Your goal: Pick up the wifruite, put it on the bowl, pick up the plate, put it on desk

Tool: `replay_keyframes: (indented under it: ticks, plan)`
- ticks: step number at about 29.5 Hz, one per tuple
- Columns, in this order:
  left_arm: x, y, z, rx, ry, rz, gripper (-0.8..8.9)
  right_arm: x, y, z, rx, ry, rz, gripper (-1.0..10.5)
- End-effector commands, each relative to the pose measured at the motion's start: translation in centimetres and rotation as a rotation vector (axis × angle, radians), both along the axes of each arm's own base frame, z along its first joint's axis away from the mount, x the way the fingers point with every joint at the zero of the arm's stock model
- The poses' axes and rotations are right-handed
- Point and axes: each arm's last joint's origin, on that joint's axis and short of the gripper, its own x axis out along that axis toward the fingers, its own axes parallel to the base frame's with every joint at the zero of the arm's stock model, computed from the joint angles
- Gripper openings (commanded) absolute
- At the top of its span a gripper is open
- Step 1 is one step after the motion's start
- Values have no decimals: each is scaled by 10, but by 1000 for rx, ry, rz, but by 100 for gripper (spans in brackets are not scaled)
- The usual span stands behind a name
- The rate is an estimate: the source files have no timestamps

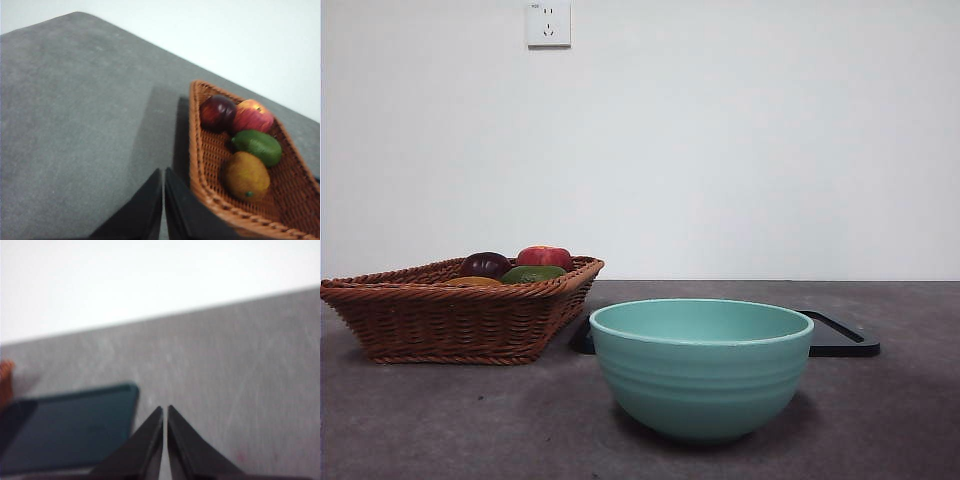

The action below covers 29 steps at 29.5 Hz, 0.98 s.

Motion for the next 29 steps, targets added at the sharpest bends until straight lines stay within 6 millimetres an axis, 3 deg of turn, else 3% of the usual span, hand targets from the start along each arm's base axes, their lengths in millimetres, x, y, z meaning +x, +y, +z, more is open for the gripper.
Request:
replay_keyframes:
  ticks: [1, 8, 18, 29]
  plan:
    - [-3, 0, 19, -6, -46, -6, 10, -4, 0, 17, 19, -53, -1, 6]
    - [-7, -2, 58, -2, -37, -66, 10, -11, 2, 59, 18, -43, 42, 6]
    - [-3, -8, 118, 64, 108, -320, 10, -5, 8, 112, 11, 233, 275, 6]
    - [1, -21, 157, 103, 247, -606, 10, 3, 20, 153, -19, 428, 499, 6]
